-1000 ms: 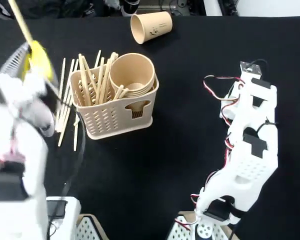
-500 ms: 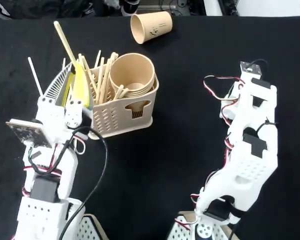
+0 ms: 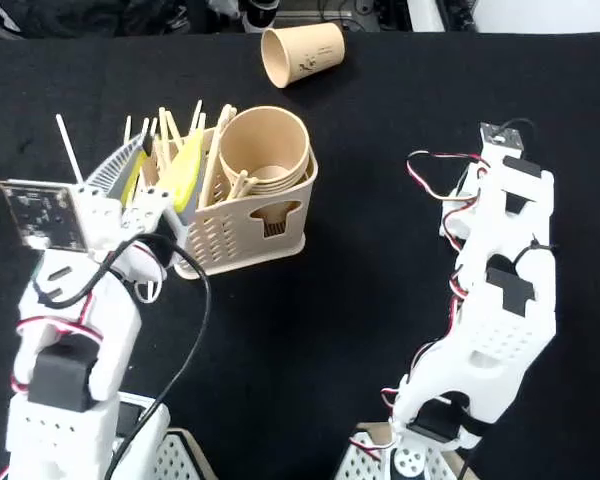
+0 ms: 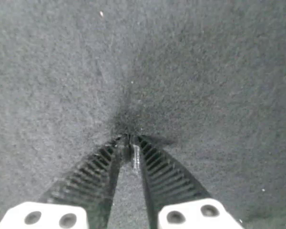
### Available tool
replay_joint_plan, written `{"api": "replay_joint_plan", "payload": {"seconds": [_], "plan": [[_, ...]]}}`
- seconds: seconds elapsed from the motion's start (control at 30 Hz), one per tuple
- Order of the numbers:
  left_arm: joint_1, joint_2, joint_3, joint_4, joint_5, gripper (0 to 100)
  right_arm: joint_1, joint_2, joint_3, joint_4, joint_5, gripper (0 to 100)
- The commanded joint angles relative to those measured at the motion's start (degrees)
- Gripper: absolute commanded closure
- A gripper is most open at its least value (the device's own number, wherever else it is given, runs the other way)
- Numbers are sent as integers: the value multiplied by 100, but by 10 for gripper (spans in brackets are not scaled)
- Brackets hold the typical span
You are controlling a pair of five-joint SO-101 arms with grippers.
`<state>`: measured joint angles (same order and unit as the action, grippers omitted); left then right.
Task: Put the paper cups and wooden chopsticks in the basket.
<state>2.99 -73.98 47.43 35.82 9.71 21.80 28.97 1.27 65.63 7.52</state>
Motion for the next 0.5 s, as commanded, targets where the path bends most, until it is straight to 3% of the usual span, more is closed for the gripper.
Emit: {"api": "replay_joint_plan", "payload": {"seconds": [0.0,0.07,0.17,0.47], "plan": [[-1165,281,-1068,607,659,799,9,-136,31,-18,26,986],[-1930,862,-1657,1055,932,798,9,-136,31,-18,26,986],[-2554,2286,-2554,1635,941,798,9,-136,31,-18,26,986],[-3125,7024,-5376,2778,941,798,9,-136,31,-18,26,986]]}}
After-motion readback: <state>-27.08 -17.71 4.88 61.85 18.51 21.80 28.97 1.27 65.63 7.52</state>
